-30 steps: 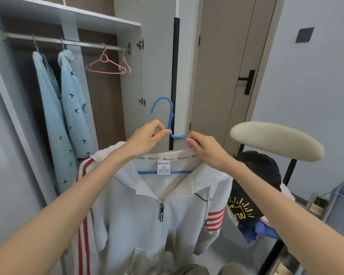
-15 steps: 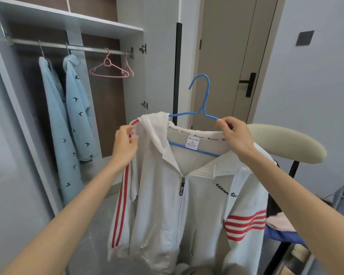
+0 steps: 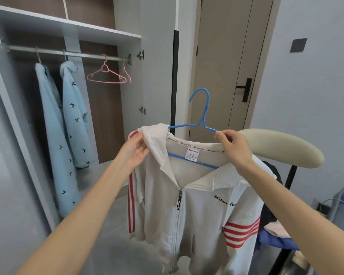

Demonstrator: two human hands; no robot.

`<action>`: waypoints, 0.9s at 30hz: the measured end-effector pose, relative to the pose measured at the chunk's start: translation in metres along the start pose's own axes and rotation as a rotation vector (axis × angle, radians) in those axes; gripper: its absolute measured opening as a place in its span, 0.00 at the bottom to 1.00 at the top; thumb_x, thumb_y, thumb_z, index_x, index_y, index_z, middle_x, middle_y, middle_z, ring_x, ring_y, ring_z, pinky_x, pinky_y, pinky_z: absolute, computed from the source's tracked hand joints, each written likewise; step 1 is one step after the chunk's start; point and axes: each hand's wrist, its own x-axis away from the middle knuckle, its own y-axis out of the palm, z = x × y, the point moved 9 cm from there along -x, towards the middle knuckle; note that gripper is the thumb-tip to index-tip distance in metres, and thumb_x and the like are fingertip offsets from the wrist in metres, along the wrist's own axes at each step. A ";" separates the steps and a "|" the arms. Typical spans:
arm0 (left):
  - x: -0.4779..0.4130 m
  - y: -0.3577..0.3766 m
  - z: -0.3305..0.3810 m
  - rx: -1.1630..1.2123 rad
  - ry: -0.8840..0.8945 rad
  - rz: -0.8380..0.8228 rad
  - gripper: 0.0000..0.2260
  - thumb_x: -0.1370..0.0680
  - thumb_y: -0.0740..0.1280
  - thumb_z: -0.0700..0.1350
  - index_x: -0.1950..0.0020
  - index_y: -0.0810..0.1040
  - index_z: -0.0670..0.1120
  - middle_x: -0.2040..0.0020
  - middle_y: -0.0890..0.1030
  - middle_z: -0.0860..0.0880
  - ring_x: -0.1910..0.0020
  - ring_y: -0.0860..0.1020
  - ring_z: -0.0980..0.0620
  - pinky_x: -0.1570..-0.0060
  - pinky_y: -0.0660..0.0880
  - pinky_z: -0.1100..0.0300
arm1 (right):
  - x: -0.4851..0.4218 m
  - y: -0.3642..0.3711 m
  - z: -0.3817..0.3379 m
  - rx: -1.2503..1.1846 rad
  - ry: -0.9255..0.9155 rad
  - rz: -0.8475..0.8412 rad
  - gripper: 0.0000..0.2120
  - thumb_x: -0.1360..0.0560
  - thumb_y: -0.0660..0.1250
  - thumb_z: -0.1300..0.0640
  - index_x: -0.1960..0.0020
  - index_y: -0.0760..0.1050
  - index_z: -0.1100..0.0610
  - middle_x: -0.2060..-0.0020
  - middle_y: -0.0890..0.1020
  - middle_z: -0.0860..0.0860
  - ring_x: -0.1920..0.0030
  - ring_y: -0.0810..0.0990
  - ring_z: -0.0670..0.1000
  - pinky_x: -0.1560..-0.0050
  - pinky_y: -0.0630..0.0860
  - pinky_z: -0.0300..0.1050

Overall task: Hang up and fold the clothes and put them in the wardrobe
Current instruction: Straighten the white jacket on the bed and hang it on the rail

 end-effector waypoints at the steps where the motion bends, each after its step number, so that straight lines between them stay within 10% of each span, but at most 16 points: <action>1: 0.000 0.000 -0.002 -0.002 -0.007 -0.006 0.05 0.21 0.66 0.43 0.48 0.78 0.44 0.58 0.86 0.48 0.59 0.85 0.52 0.64 0.81 0.57 | 0.000 -0.001 0.002 0.000 0.007 0.012 0.11 0.22 0.62 0.46 0.59 0.80 0.47 0.62 0.82 0.50 0.55 0.78 0.54 0.49 0.77 0.59; 10: 0.005 -0.013 -0.002 0.009 0.080 0.127 0.05 0.21 0.66 0.43 0.53 0.79 0.42 0.62 0.80 0.47 0.58 0.81 0.52 0.44 0.78 0.54 | -0.004 -0.012 0.020 0.044 0.107 0.154 0.12 0.22 0.61 0.45 0.58 0.80 0.46 0.68 0.77 0.42 0.63 0.73 0.46 0.49 0.70 0.49; 18: 0.011 -0.040 -0.053 -0.112 -0.070 0.181 0.09 0.17 0.57 0.40 0.54 0.73 0.42 0.79 0.67 0.51 0.70 0.72 0.54 0.48 0.75 0.53 | -0.014 -0.026 0.017 0.033 0.175 0.225 0.11 0.22 0.60 0.47 0.58 0.78 0.45 0.68 0.76 0.41 0.64 0.72 0.45 0.38 0.68 0.53; 24: 0.013 -0.079 -0.112 -0.025 -0.256 0.250 0.07 0.18 0.55 0.35 0.47 0.72 0.35 0.67 0.65 0.46 0.66 0.69 0.52 0.32 0.68 0.48 | -0.030 -0.035 0.000 -0.001 0.209 0.242 0.11 0.23 0.61 0.46 0.61 0.77 0.44 0.68 0.76 0.41 0.58 0.75 0.51 0.38 0.70 0.53; 27: 0.015 -0.084 -0.126 0.003 -0.292 0.242 0.07 0.19 0.56 0.30 0.45 0.73 0.34 0.45 0.77 0.38 0.43 0.77 0.44 0.31 0.67 0.48 | -0.036 -0.038 -0.007 -0.029 0.192 0.245 0.11 0.23 0.61 0.45 0.60 0.78 0.45 0.67 0.77 0.41 0.58 0.73 0.50 0.43 0.63 0.45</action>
